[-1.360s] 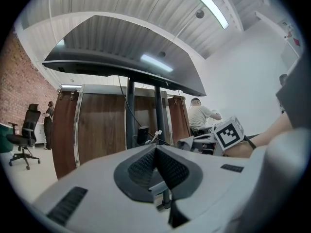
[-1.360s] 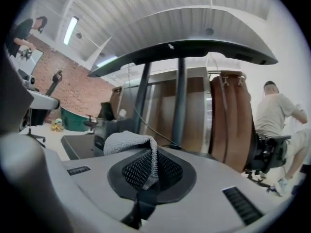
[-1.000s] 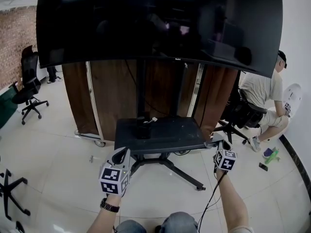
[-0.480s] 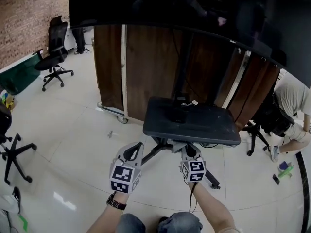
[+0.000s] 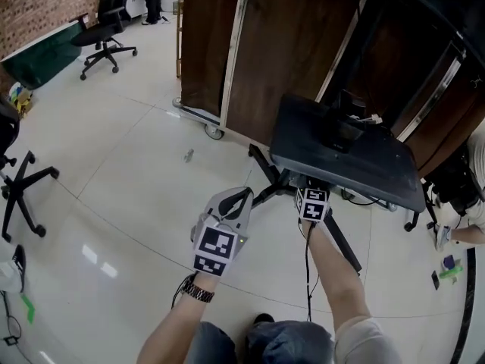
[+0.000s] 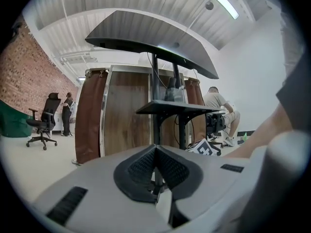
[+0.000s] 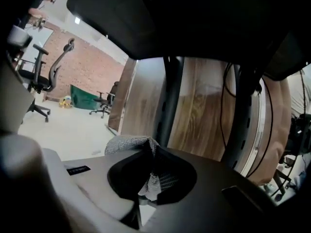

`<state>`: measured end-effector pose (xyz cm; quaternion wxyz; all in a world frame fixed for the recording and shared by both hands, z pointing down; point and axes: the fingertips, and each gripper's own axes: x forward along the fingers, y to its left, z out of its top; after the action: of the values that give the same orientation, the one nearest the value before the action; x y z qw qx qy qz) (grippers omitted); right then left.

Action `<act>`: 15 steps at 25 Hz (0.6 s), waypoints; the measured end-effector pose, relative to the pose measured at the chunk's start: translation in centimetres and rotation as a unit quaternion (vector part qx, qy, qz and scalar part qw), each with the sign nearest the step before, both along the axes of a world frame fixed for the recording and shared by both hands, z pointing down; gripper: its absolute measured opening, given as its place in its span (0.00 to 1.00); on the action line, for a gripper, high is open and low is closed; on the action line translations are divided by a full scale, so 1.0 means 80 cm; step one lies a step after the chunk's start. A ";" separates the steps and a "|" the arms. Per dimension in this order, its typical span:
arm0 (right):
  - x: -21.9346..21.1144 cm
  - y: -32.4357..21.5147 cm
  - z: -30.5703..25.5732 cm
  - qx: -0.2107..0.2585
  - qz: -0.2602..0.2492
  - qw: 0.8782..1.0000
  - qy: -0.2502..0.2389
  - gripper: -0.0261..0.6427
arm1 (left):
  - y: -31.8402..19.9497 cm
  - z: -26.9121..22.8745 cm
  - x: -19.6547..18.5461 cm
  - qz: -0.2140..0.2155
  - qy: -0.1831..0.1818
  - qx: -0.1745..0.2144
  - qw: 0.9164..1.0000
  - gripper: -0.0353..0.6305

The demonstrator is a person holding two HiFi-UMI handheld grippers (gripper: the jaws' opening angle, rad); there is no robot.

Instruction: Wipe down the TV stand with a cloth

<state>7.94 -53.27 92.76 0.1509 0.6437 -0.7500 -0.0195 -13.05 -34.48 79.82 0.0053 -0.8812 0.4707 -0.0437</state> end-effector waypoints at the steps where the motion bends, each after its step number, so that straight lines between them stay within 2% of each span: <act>1: 0.004 -0.009 0.028 -0.019 0.004 1.000 0.005 0.05 | -0.003 0.013 0.000 -0.001 -0.001 -0.007 1.000 0.09; 6: 0.001 -0.003 0.167 -0.128 0.014 0.992 0.017 0.05 | 0.002 0.059 0.001 0.001 -0.014 -0.035 0.999 0.09; 9: -0.009 0.028 0.209 -0.150 0.006 0.989 -0.005 0.05 | 0.014 0.069 -0.002 0.005 -0.021 -0.040 0.999 0.09; 10: -0.009 0.035 0.203 -0.136 0.001 0.991 -0.012 0.05 | 0.016 0.069 -0.003 0.007 -0.023 -0.040 0.999 0.09; 12: 0.018 0.045 0.157 -0.072 0.005 0.997 -0.040 0.05 | 0.019 0.069 -0.001 0.011 -0.027 -0.037 0.999 0.09; 15: 0.103 0.055 0.053 0.027 0.033 0.995 -0.093 0.05 | 0.018 0.074 0.010 0.020 -0.034 -0.035 0.999 0.09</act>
<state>16.18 -48.85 97.02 0.0635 0.6713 -0.7380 0.0253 -12.25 -33.04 85.77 -0.0084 -0.8879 0.4511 -0.0895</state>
